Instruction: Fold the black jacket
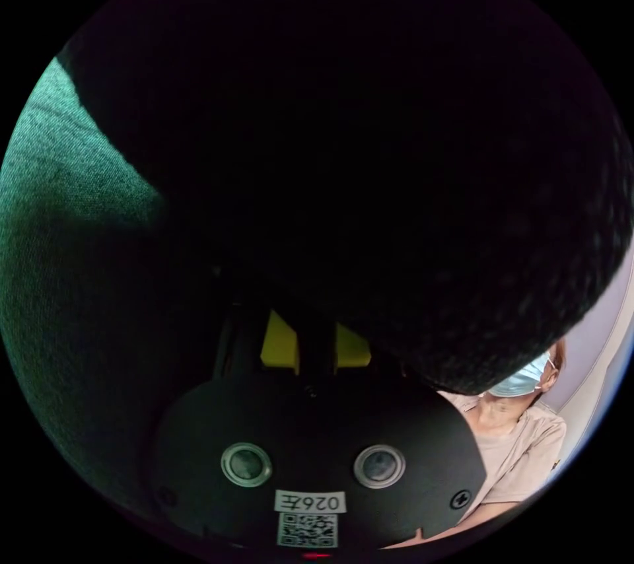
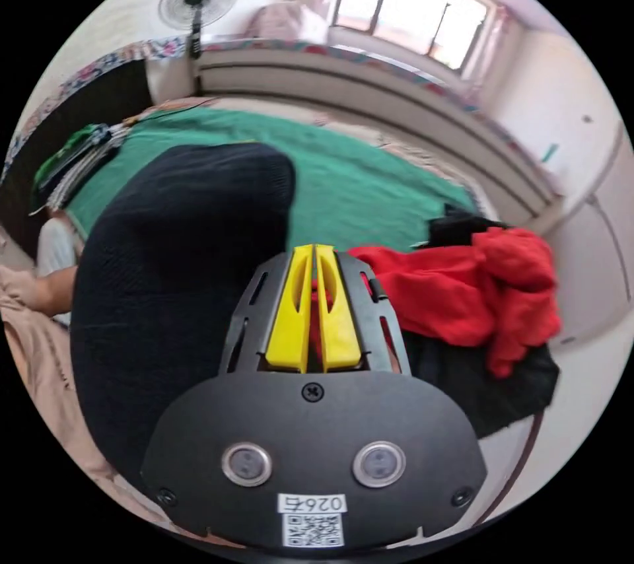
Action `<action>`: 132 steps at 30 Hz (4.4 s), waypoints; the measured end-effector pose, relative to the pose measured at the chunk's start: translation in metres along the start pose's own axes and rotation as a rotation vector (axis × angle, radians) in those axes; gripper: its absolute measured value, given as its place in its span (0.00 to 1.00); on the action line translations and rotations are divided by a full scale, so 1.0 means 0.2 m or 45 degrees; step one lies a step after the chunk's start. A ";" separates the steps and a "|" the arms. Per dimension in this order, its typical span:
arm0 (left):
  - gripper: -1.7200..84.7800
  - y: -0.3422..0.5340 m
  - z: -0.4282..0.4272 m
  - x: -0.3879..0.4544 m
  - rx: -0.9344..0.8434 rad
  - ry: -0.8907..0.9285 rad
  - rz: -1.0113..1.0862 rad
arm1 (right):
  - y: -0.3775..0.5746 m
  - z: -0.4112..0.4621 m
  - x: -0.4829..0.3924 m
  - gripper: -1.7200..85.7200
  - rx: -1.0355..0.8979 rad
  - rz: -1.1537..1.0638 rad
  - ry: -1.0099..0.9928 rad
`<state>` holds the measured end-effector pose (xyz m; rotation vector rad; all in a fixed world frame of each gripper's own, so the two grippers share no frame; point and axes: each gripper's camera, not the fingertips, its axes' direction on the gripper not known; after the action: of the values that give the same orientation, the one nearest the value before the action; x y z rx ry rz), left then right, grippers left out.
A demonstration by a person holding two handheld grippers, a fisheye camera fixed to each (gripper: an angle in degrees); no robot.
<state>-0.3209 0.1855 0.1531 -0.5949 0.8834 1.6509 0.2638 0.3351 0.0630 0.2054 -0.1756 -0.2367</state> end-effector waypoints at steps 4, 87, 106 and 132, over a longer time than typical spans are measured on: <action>0.05 -0.02 -0.04 0.04 0.068 0.076 -0.029 | 0.00 0.21 -0.21 0.01 -0.150 -0.032 -0.111; 0.03 -1.08 0.66 0.54 -0.742 -1.190 0.797 | -0.87 -0.78 0.99 0.23 0.195 0.233 -1.136; 0.14 -1.11 0.02 0.94 0.136 -1.416 0.915 | -0.54 -1.37 2.34 0.01 0.522 0.878 -0.739; 0.32 -1.11 0.13 0.38 -0.042 -1.648 0.653 | -0.93 -1.07 0.28 0.18 0.507 -0.008 -0.405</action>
<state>-0.1240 0.2751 0.0555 0.7397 0.0123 2.0081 0.3191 0.1838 -0.1760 0.5645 -0.5393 -0.2383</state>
